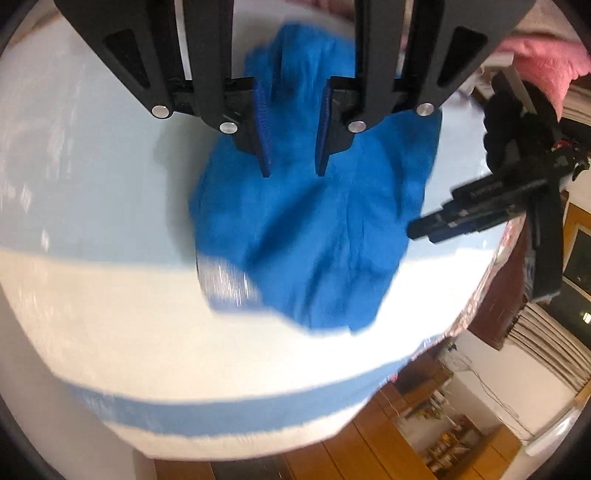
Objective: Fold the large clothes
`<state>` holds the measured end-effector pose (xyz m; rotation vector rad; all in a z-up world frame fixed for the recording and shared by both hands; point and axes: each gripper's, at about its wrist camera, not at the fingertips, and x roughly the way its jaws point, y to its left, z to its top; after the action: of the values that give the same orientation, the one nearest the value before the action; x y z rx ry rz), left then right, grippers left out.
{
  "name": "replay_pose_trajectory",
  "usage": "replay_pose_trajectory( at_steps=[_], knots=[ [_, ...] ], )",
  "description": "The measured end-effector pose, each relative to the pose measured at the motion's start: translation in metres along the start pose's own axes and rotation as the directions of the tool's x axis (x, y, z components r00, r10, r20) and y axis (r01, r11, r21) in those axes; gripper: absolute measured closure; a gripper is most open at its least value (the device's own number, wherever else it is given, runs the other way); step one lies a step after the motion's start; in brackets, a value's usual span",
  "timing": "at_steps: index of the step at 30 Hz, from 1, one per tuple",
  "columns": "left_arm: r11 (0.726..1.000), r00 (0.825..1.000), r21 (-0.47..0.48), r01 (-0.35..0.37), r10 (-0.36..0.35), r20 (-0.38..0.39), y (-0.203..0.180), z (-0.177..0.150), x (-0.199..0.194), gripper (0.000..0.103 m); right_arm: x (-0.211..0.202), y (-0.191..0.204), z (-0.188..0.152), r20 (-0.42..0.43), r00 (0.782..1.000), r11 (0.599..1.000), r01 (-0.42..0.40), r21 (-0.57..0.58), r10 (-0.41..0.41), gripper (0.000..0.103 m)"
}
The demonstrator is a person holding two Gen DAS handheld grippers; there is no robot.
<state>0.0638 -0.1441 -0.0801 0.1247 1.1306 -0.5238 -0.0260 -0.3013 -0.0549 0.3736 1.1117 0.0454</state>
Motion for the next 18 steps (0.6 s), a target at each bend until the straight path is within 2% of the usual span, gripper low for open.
replay_pose_trajectory(
  at_steps=[1,3,6,7,10,14,16,18],
  knots=[
    [1.000,1.000,0.008,0.007,-0.007,-0.007,-0.003,0.008,0.005,0.044,0.007,-0.001,0.011,0.004,0.999,0.999,0.035,-0.001,-0.035,0.079],
    [1.000,1.000,0.014,-0.004,0.004,-0.031,-0.001,0.023,0.021,0.045,0.023,-0.008,0.024,-0.010,0.999,0.999,0.041,0.017,-0.041,0.079],
    [1.000,0.994,-0.002,0.008,-0.008,-0.113,0.002,0.033,0.056,0.042,0.059,-0.027,0.025,-0.103,0.991,0.994,0.090,0.062,-0.083,0.086],
    [1.000,0.991,-0.011,0.025,-0.026,-0.132,0.004,0.034,0.065,0.040,0.068,-0.040,0.021,-0.125,0.989,0.993,0.090,0.081,-0.079,0.090],
    [1.000,0.989,-0.001,0.027,-0.026,-0.148,0.006,0.037,0.076,0.040,0.078,-0.056,0.017,-0.139,0.990,0.987,0.052,0.152,-0.031,0.091],
    [1.000,0.991,-0.019,0.021,-0.023,-0.132,0.012,0.033,0.052,0.045,0.053,-0.054,0.016,-0.102,0.995,0.986,0.031,0.162,-0.014,0.088],
    [1.000,0.995,-0.019,0.017,-0.019,-0.099,0.014,0.023,0.031,0.045,0.030,-0.044,0.008,-0.070,0.998,0.991,0.016,0.135,-0.007,0.082],
    [1.000,0.997,-0.013,0.027,-0.028,-0.070,0.012,0.002,0.007,0.045,0.009,-0.030,-0.004,-0.046,0.999,0.995,-0.014,0.099,0.019,0.081]
  ],
)
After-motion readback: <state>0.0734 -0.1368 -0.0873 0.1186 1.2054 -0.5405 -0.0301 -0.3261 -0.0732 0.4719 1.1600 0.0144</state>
